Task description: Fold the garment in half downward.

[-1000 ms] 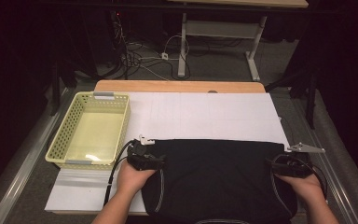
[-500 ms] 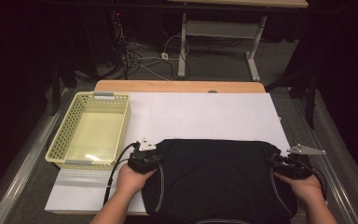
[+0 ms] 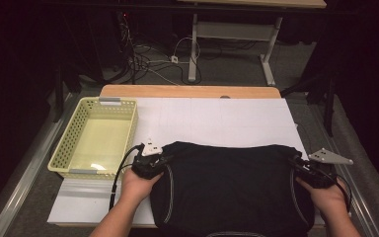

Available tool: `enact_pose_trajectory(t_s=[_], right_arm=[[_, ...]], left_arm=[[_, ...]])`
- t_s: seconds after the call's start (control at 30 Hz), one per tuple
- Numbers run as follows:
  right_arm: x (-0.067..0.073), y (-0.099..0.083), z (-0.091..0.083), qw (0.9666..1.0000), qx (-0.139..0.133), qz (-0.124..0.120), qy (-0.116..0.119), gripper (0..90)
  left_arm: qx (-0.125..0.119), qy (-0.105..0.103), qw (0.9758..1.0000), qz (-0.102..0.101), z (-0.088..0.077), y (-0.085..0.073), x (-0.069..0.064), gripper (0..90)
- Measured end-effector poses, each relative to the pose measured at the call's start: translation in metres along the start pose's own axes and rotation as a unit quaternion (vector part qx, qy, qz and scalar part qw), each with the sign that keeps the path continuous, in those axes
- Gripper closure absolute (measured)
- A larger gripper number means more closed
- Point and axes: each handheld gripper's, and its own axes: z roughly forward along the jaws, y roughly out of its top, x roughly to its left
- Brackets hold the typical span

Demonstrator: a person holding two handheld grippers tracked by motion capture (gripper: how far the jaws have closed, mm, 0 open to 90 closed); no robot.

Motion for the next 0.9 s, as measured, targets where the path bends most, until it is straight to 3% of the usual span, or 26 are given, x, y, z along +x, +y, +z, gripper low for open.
enact_pose_trajectory(t_s=[0.17,0.3,0.43,0.57,0.67,0.77,0.9], right_arm=[[-0.005,0.021,-0.004,0.9997,-0.023,0.003,-0.006,80.3],[-0.013,0.031,0.002,0.9991,-0.039,0.011,-0.01,80.7],[-0.019,0.032,0.014,0.9987,-0.045,0.019,-0.016,80.8],[-0.025,0.03,0.027,0.9989,-0.038,0.021,-0.016,80.8],[-0.028,0.034,0.035,0.9989,-0.037,0.019,-0.024,81.8],[-0.033,0.046,0.041,0.9984,-0.044,0.02,-0.029,82.3],[-0.037,0.076,0.036,0.9964,-0.078,0.027,-0.022,82.3]], left_arm=[[-0.011,0.02,0.9997,0.009,-0.004,0.02,0.003,77.2],[-0.018,0.033,0.9993,-0.006,0.002,0.032,0.013,77.1],[-0.018,0.04,0.9987,-0.025,0.013,0.039,0.023,76.9],[-0.002,0.046,0.9988,-0.017,0.025,0.042,0.028,76.9],[-0.008,0.05,0.9984,-0.025,0.029,0.048,0.036,76.8],[-0.014,0.059,0.9976,-0.033,0.027,0.059,0.043,76.7],[-0.044,0.085,0.9947,-0.037,0.016,0.084,0.049,74.9]])
